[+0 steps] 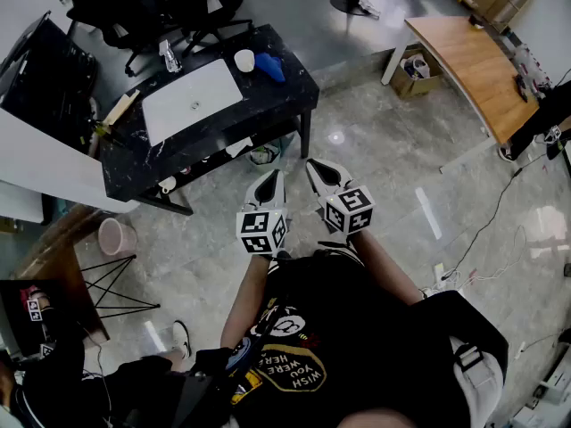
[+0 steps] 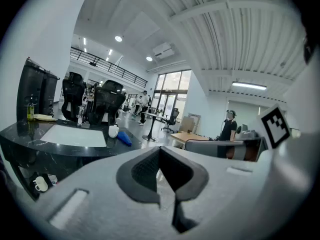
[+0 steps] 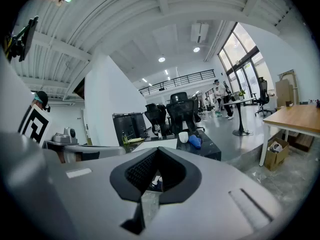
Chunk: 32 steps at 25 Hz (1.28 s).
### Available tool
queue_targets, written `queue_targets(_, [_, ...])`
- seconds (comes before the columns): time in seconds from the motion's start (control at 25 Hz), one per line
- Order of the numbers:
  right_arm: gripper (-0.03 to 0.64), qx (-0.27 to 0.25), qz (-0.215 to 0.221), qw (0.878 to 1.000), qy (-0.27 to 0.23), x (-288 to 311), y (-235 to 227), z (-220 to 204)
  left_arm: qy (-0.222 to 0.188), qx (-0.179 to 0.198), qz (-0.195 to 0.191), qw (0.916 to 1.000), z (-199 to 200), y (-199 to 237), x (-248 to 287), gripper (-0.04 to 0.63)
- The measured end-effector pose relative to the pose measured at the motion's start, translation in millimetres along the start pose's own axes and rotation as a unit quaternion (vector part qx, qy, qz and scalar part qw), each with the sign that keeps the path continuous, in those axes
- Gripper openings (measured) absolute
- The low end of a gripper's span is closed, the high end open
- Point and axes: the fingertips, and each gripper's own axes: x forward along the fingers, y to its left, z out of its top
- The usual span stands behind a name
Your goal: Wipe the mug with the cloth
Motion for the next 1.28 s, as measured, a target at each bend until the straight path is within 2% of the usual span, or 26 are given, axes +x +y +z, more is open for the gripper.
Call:
queue_targets(0.48, [0.002, -0.008, -0.001, 1.000, 0.002, 20.4, 9.2, 2.0, -0.001, 0.000, 0.002, 1.0000, 6.4, 24.6, -0.9, 0.005])
queue_targets(0.68, [0.003, 0.009, -0.020, 1.000, -0.008, 30.6, 6.4, 0.7, 0.008, -0.011, 0.000, 0.9999, 2.1, 45.1, 0.1, 0.005])
queue_targets(0.88, [0.003, -0.004, -0.032, 0.999, 0.002, 38.3, 6.8, -2.3, 0.012, -0.016, -0.011, 0.9997, 0.6, 58.9, 4.8, 0.005])
queue_targets(1.08, [0.003, -0.003, -0.036, 0.999, 0.015, 50.9, -7.6, -1.9, 0.018, -0.021, -0.014, 0.9995, 1.3, 64.2, 23.5, 0.005])
queue_targets(1.28, [0.002, 0.009, -0.028, 0.999, 0.019, 91.7, -39.6, 3.8, 0.020, -0.029, -0.011, 0.9993, 7.6, 83.5, 65.4, 0.005])
